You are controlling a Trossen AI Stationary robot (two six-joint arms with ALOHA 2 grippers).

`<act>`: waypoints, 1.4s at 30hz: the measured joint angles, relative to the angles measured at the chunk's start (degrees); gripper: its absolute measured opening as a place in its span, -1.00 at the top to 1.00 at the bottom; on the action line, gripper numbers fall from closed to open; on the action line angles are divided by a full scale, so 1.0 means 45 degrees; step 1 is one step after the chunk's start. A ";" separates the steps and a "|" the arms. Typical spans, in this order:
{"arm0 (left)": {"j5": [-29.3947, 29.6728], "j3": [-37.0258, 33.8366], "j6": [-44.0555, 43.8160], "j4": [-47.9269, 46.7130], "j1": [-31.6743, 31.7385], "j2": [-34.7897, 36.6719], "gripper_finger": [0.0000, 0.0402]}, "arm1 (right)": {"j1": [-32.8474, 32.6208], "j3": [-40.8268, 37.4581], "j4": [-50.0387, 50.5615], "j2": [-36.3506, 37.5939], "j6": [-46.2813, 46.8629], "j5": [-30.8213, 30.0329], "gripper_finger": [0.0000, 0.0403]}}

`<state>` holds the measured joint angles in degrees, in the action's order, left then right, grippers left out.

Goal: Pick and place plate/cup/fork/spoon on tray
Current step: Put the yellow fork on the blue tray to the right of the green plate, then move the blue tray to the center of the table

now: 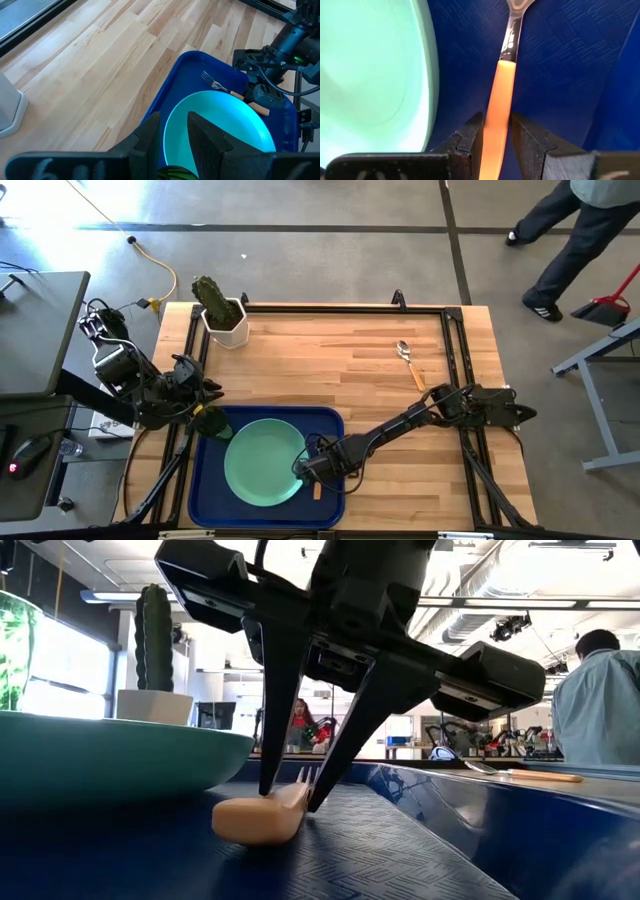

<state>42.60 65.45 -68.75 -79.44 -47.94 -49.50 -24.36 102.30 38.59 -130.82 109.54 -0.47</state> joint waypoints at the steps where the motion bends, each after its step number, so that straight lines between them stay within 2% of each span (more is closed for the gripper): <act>1: -0.0002 0.0000 0.0000 0.0000 0.0000 0.0001 0.57 | 0.0000 0.0000 0.0002 0.0000 -0.0002 0.0000 0.55; 25: -0.0002 0.0000 0.0002 0.0000 0.0002 0.0000 0.57 | -0.0010 0.0004 0.0332 0.0496 -0.0005 0.0224 0.55; 32: 0.0003 0.0000 0.0215 0.0005 0.0005 0.0001 0.57 | -0.0010 0.0010 0.2046 0.1292 -0.0211 -0.0551 0.55; 42: 0.0003 0.0000 0.0583 0.0000 0.0000 0.0001 0.57 | 0.0306 0.0015 0.4425 0.2402 -0.2346 -0.1731 0.55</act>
<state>42.61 65.45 -66.13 -79.44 -47.94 -49.50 -22.98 102.37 58.50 -120.02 98.98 -8.26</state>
